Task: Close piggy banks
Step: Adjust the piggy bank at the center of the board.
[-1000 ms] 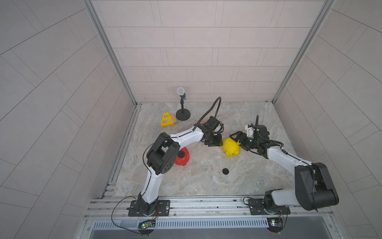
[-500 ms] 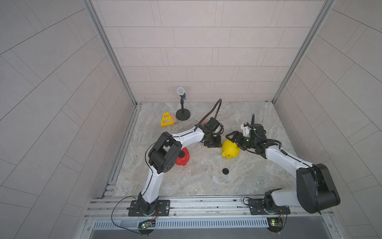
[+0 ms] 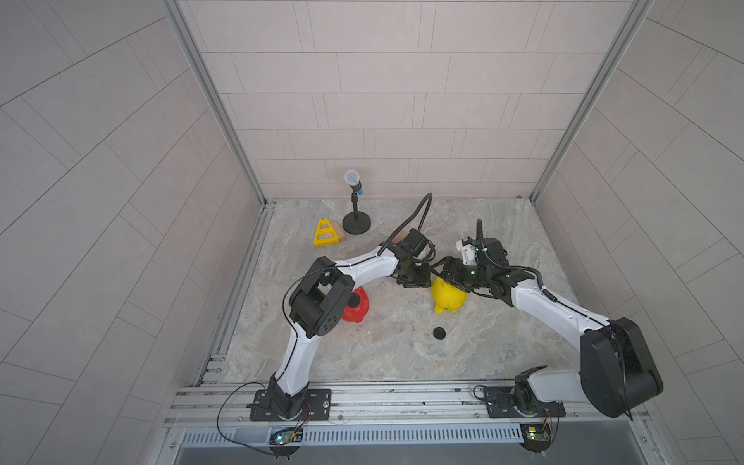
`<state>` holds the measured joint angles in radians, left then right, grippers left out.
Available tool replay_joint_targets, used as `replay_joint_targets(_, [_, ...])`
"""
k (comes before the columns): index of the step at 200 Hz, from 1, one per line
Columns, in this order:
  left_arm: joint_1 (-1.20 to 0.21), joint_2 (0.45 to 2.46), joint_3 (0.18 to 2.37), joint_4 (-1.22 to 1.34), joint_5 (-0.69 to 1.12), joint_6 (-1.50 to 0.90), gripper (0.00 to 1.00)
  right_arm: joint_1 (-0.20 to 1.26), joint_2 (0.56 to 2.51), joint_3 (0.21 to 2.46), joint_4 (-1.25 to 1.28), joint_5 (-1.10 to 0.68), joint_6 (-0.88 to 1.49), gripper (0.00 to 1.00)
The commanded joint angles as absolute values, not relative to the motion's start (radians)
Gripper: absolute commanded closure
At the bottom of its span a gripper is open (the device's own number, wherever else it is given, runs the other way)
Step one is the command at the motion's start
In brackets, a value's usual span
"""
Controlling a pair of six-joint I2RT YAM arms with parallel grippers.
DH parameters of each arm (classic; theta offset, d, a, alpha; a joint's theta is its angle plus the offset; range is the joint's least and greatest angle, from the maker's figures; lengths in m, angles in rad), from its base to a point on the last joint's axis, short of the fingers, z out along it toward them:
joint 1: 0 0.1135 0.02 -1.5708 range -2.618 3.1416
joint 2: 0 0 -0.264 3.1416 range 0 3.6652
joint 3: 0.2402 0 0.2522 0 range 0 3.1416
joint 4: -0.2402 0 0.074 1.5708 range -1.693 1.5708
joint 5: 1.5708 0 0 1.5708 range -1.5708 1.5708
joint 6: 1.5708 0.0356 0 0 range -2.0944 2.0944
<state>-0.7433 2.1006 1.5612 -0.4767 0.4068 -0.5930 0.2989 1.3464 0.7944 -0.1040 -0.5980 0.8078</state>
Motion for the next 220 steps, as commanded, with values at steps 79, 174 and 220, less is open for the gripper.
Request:
replay_joint_targets(79, [-0.748, 2.057, 1.540, -0.507, 0.359, -0.551, 0.59, 0.324, 1.248, 0.897, -0.388, -0.501, 0.587, 0.16])
replay_joint_targets(174, [-0.711, 1.980, 1.592, -0.579, 0.340, -0.507, 0.59, 0.322, 1.078, 0.879, -0.584, -0.275, 0.504, 0.16])
replay_joint_targets(220, [-0.706, 2.010, 1.715, -0.609, 0.370, -0.483, 0.58, 0.329, 1.039, 0.804, -0.642, -0.249, 0.481, 0.10])
